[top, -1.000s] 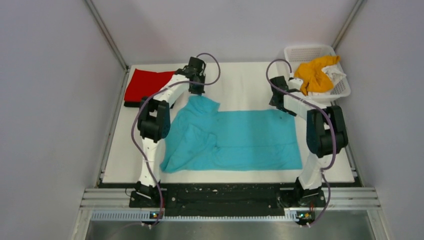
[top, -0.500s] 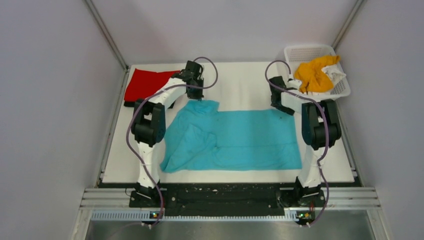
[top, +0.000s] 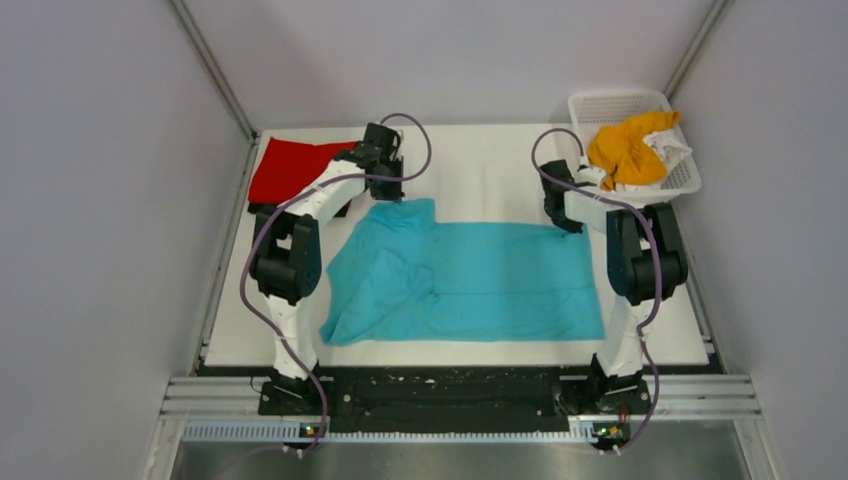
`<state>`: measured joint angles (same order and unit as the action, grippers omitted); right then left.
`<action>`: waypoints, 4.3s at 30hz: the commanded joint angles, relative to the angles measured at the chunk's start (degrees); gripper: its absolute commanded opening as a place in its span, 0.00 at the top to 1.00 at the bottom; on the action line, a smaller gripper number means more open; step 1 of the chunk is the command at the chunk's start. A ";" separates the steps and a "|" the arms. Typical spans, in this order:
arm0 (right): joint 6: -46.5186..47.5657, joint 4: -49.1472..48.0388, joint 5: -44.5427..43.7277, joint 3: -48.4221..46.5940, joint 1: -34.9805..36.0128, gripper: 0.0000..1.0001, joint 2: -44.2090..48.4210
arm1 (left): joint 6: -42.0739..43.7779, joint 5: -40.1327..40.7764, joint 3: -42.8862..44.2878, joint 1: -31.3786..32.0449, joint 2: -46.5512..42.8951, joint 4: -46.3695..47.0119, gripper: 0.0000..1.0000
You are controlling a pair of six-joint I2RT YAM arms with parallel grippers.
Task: Fold and stack the t-shirts
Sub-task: Grab the side of the flattened tshirt furthest away from the robot with both arms, then fold the other side of the tshirt into a rectangle, then rotate the tshirt 90 degrees
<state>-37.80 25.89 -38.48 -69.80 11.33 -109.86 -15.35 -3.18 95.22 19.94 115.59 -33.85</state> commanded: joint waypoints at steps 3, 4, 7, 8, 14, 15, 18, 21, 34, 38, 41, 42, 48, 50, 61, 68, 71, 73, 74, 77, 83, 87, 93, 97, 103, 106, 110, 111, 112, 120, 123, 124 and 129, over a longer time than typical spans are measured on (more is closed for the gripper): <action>4.33 -4.67 2.19 -1.53 -0.09 0.99 3.44 | -0.34 -0.73 -2.55 0.03 -5.80 1.94 1.00; 5.12 -5.22 2.86 -1.07 -0.01 1.00 4.30 | -0.44 -0.77 -3.15 0.03 -6.67 2.02 1.00; 7.85 -8.17 5.06 1.63 0.52 1.00 7.57 | -0.55 -0.77 -5.85 0.24 -8.98 2.95 1.00; 8.75 -9.04 6.28 2.76 0.76 1.00 8.81 | -0.54 -0.80 -7.14 0.32 -9.85 3.20 1.00; 10.19 -9.53 9.24 9.82 2.52 1.00 17.11 | -1.24 -0.14 -13.78 1.22 -15.77 4.66 1.00; 10.08 -9.31 9.43 10.90 2.53 1.00 18.56 | -1.37 0.04 -15.13 1.45 -16.77 4.98 1.00; 10.38 -8.72 11.16 13.51 2.54 1.00 23.05 | -2.18 0.79 -19.01 2.25 -20.24 5.35 1.00; 11.63 -8.83 13.65 15.71 2.51 1.00 26.70 | -3.01 1.91 -23.13 3.27 -24.40 5.94 1.00; 14.35 -5.54 13.94 19.22 2.55 1.00 35.22 | -8.82 8.83 -38.29 8.41 -43.84 4.81 1.00; 13.93 -5.00 14.76 20.98 2.55 1.00 37.72 | -10.58 10.12 -42.26 9.25 -47.84 3.77 1.00; 13.53 -4.67 15.38 22.95 2.55 1.00 39.87 | -12.55 10.87 -44.81 10.29 -50.19 2.65 1.00; 13.47 -4.48 15.35 23.42 2.55 1.00 40.51 | -13.12 11.29 -45.70 10.77 -51.13 2.34 1.00; 12.33 -3.67 16.53 26.43 2.51 1.00 43.32 | -15.62 12.02 -50.88 12.24 -57.18 -0.14 1.00; 11.78 -4.02 17.89 27.76 2.55 1.00 43.62 | -15.87 11.70 -52.61 12.32 -58.18 -0.43 1.00; 0.67 11.63 13.42 32.78 2.53 0.36 49.47 | -30.42 3.69 -62.70 15.74 -63.19 -6.87 0.54; 0.91 12.29 16.82 33.74 2.50 0.03 60.64 | -28.73 -1.24 -61.33 17.11 -74.37 -0.18 0.01; 1.57 11.34 19.14 33.14 2.55 0.01 61.46 | -26.74 7.65 -57.71 17.00 -69.68 4.45 0.01; 1.93 10.69 21.37 33.06 2.53 0.01 61.56 | -26.36 10.86 -55.76 16.86 -63.16 7.79 0.01; 2.29 10.26 22.49 33.17 2.55 0.01 61.58 | -26.12 12.04 -54.96 16.80 -59.79 9.82 0.01; 3.04 9.44 24.06 33.55 2.55 0.01 61.76 | -25.25 10.37 -50.94 16.62 -47.78 13.01 0.01; 4.26 9.02 24.52 34.03 2.54 0.01 62.27 | -24.72 -3.05 -44.77 18.31 -30.36 16.62 0.01; 5.44 8.95 24.12 33.90 2.53 0.01 62.24 | -26.75 -2.16 -45.89 24.60 -32.42 15.90 0.01; 8.17 5.43 24.81 34.52 2.53 0.01 60.67 | -29.66 -0.20 -50.13 32.94 -39.59 13.71 0.01; 8.96 1.09 27.41 32.64 2.48 0.01 57.34 | -31.48 4.56 -50.15 34.46 -38.56 8.23 0.01; 10.76 -6.92 31.99 30.31 2.52 0.01 48.01 | -34.84 12.79 -47.54 34.25 -40.42 2.30 0.01; 11.18 -9.16 32.18 29.64 2.55 0.01 41.85 | -35.35 13.08 -47.89 33.26 -46.11 5.28 0.01; 10.59 -6.96 28.79 29.31 2.42 0.01 35.82 | -36.20 14.27 -52.46 28.44 -52.43 11.98 0.01; 10.33 -6.47 27.07 29.80 2.08 0.01 35.38 | -36.28 13.32 -55.09 26.16 -52.85 14.00 0.01; 9.99 -6.01 26.34 30.41 1.44 0.01 35.19 | -36.35 11.28 -56.77 23.48 -52.64 15.60 0.01; 3.01 12.22 21.32 31.39 -2.74 0.01 41.44 | -37.05 3.91 -61.11 10.51 -42.93 21.87 0.01; 0.23 15.26 24.53 34.38 -2.74 0.01 47.78 | -36.16 3.58 -60.50 8.31 -40.17 22.51 0.01; -0.14 15.15 26.47 35.25 -2.78 0.01 49.52 | -35.79 3.49 -60.02 7.66 -38.99 22.58 0.01; 3.39 7.49 31.65 34.51 -2.72 0.01 53.81 | -32.62 -0.64 -55.22 4.95 -31.24 23.87 0.01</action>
<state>-35.57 38.09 -10.90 -33.91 8.75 -58.37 -51.09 -0.95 37.21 26.81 77.93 -12.97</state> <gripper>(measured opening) 0.986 0.986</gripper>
